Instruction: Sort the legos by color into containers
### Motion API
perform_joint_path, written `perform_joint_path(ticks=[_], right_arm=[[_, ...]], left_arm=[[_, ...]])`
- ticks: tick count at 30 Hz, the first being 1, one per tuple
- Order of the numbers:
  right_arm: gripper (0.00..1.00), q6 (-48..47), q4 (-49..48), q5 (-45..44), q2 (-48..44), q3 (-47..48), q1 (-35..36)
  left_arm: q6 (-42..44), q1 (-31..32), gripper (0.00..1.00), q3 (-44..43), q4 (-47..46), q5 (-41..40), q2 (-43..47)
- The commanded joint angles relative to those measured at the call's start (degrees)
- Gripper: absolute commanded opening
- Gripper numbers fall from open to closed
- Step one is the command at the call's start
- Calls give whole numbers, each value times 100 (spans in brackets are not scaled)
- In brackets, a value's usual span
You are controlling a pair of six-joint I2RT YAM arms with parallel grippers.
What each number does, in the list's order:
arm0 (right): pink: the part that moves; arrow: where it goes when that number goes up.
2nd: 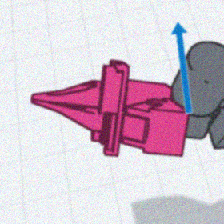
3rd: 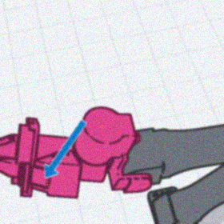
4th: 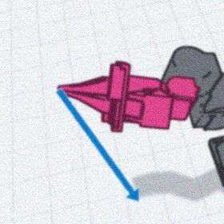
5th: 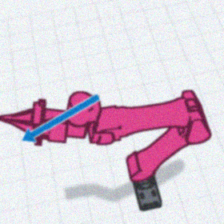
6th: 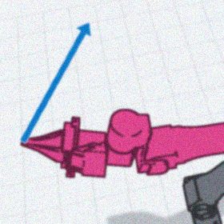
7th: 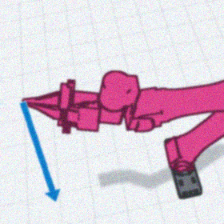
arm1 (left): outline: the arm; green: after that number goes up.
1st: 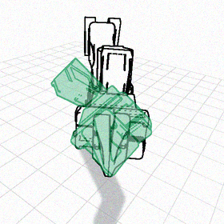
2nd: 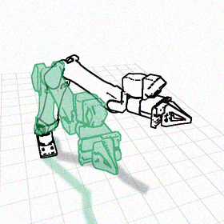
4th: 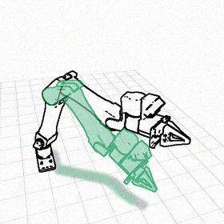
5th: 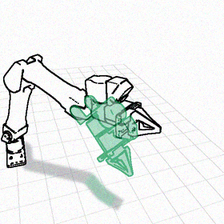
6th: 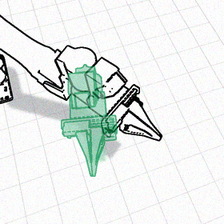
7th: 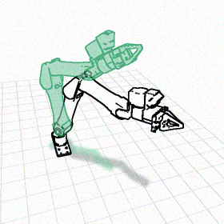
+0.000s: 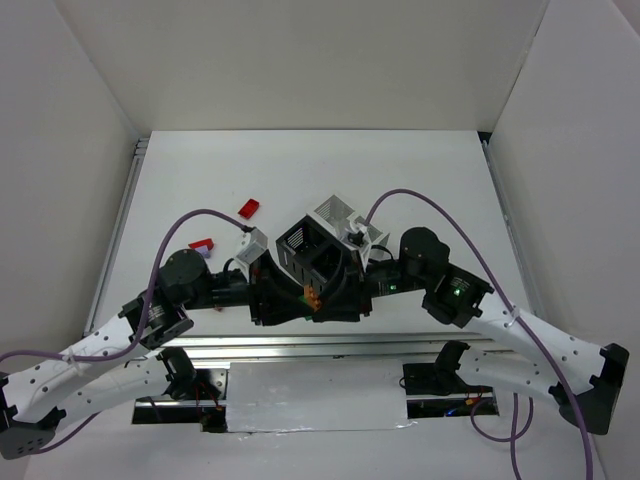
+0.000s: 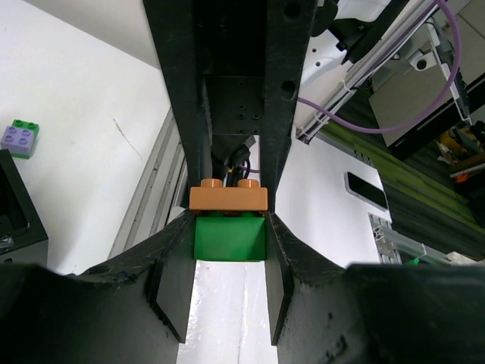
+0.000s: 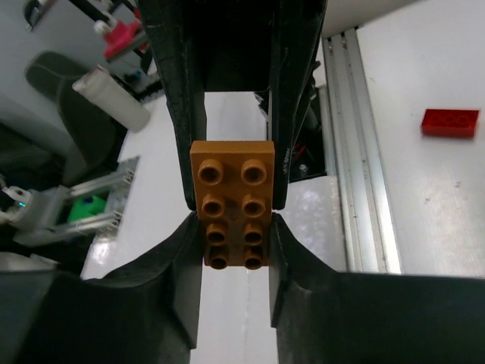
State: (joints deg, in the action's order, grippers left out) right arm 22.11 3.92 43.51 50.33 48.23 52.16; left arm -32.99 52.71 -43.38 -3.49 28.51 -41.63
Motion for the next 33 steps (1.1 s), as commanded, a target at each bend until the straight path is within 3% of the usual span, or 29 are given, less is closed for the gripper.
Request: perform_joint_path(ticks=[1,2,3,6,13,15,17,21,25,28,33], right_arm=[[14,13,-375,97,-163,-76,31],[3,-48,-323,53,-198,-94,31],[0,-92,-270,-17,-233,-120,22],[0,-189,-216,-307,-479,-401,-153],[0,-119,-340,150,-902,-648,-1076],[0,-189,-94,-568,-884,-552,-1094],[0,-67,117,-2060,-788,-516,-1094],[0,424,749,-4435,53,-139,-1094],[2,715,663,-5281,714,-77,-937],[2,777,706,-5677,1224,116,-857],[7,795,786,-5617,1849,398,-804]], left_arm=[[188,20,0,-57,-293,58,76],[188,20,0,-92,-241,-3,84],[205,20,0,-118,-162,-21,93],[442,20,0,-268,250,-56,128],[803,20,0,-496,1077,-565,322],[829,20,0,-540,1218,-967,383],[795,20,0,-567,1464,-1407,550],[479,20,0,-847,2158,-3293,849],[276,20,0,-1138,2870,-4369,963],[267,20,0,-1305,3126,-4547,972],[223,20,0,-1314,3144,-4618,1007]])
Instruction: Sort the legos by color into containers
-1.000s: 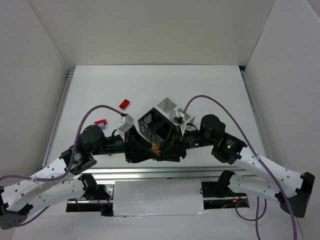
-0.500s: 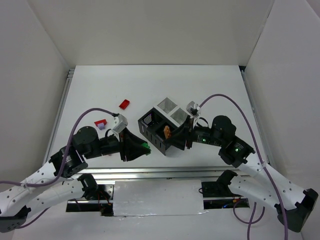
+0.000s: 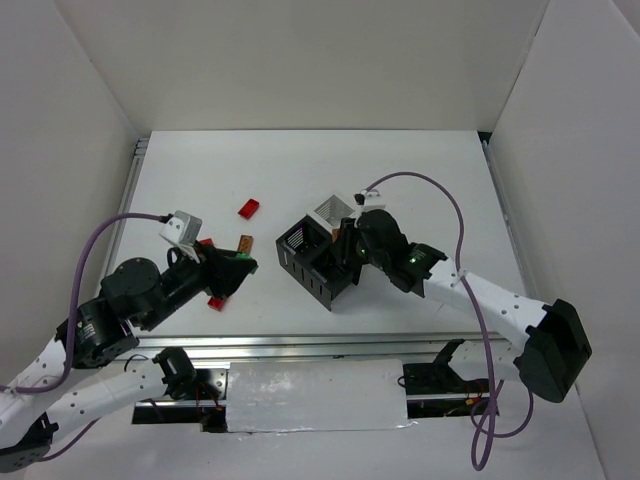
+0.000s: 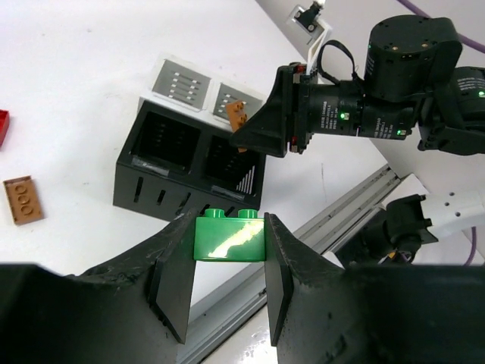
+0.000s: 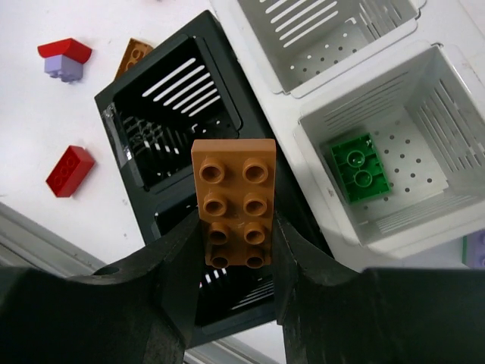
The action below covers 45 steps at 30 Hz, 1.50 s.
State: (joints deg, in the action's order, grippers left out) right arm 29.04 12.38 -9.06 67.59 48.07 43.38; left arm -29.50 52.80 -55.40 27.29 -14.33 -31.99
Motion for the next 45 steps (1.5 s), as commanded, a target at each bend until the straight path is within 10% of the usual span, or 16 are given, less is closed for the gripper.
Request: perform_joint_path(ticks=[1,7,16,33,42,45], right_arm=[[10,85,-95,-316,157,405,92],[56,102,-254,-62,114,308,154],[69,120,-8,-122,-298,325,189],[94,1429,2909,-2591,-3094,668,-576],[97,1333,2954,-2619,-3235,448,-725],[98,1315,2937,-2566,-3165,405,-804]], left_arm=[[-135,11,0,-94,40,-360,52],[-65,11,0,-129,-145,-395,-246],[-13,11,0,-322,-942,-633,-992],[840,-94,0,-2413,-2659,396,-6062],[559,-349,36,-3038,-2509,606,-7014],[445,-393,82,-2846,-2632,668,-6927]])
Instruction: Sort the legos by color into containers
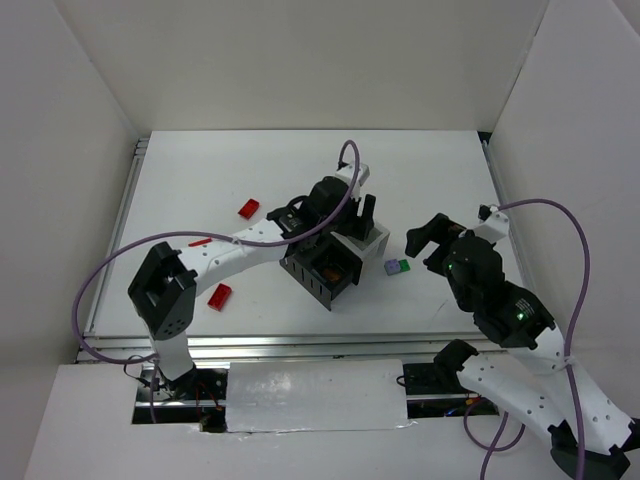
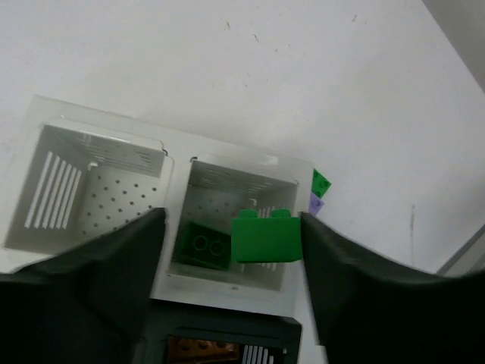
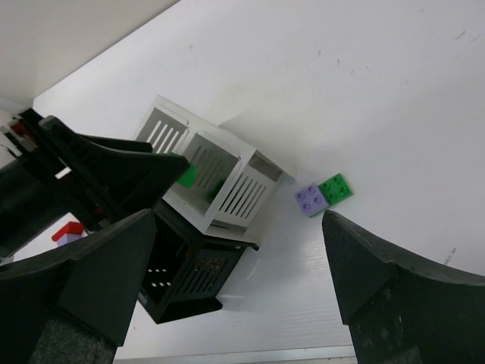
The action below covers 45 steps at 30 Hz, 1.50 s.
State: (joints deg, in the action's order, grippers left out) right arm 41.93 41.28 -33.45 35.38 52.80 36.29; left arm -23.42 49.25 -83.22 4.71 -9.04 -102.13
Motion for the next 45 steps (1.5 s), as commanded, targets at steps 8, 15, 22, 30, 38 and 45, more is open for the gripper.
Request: perform_joint_path(ticks=[8,15,22,30,38,45], right_arm=[[98,-106,-497,847,302,-629,-1016],[95,-89,-973,1930,1435,-1184,-1634],[82,-641,-1376,2185,2860,-1184,-1564],[77,-1336,-1763,2421,3430,-1079,-1546],[73,-1793,-1447,2405,4328,-411,-1555],[73,-1987,-1263,2449,4926,-182,-1546]], left_arm=[[-260,-91,99,393,-699,412,850],[-847,-91,99,614,546,-1186,2037],[-849,-162,100,1298,1734,-1295,3549],[-655,-171,100,2045,2306,-863,5105],[-462,-179,99,2178,2719,-749,5677],[-313,-179,100,2231,2895,-713,6020]])
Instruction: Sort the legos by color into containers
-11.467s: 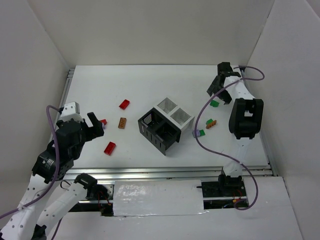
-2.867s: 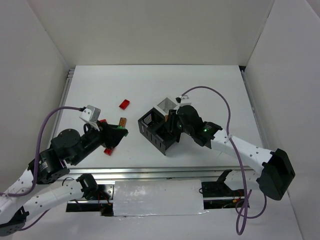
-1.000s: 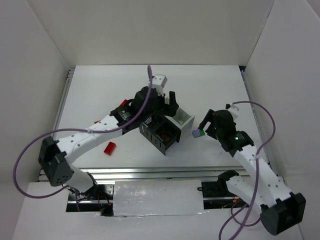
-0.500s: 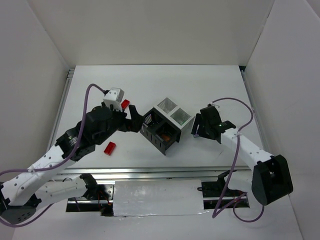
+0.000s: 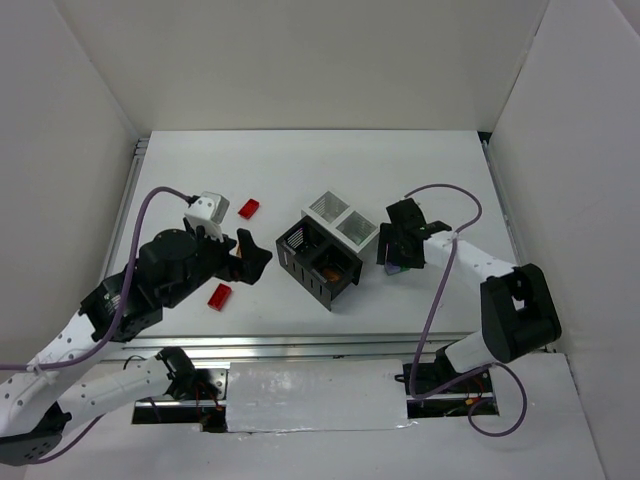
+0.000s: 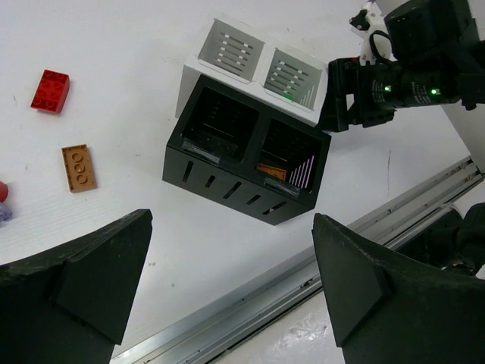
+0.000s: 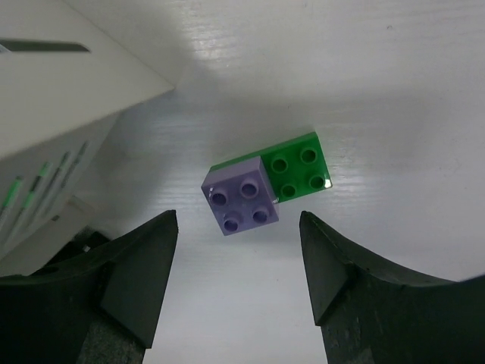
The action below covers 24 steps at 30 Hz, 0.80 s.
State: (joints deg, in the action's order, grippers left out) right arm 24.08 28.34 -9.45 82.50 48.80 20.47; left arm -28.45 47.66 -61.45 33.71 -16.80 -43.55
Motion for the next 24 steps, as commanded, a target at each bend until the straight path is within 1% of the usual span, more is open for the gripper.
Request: perform_joint_path(ticks=[1,6,8,9,12,13,14,15,17,18,20,24], right_arm=[[72,-193,92,5,301,235,27],[71,-131,137,-4,328,209,27],[66,-131,146,5,328,192,36],[56,-131,154,5,346,200,36],[44,-140,198,5,442,236,19],[36,-149,207,14,486,253,19],[33,-157,216,22,495,271,19],[29,-131,233,-12,513,262,19],[28,-105,242,-74,495,253,19],[24,-87,242,-92,487,253,27],[20,-9,260,-109,373,218,19],[15,176,225,-223,-180,51,18]], left_arm=[[225,-20,99,54,38,63,180],[313,-20,100,-7,109,10,224],[331,-20,99,-7,92,18,215],[331,-20,99,10,65,45,215],[331,-20,100,28,39,71,180],[331,-20,100,28,47,80,171],[331,-20,99,37,39,80,163],[331,-20,100,45,39,71,163],[340,-20,100,37,56,54,163],[340,-20,99,37,74,45,163],[331,-20,99,45,83,36,180],[314,-20,99,54,30,54,136]])
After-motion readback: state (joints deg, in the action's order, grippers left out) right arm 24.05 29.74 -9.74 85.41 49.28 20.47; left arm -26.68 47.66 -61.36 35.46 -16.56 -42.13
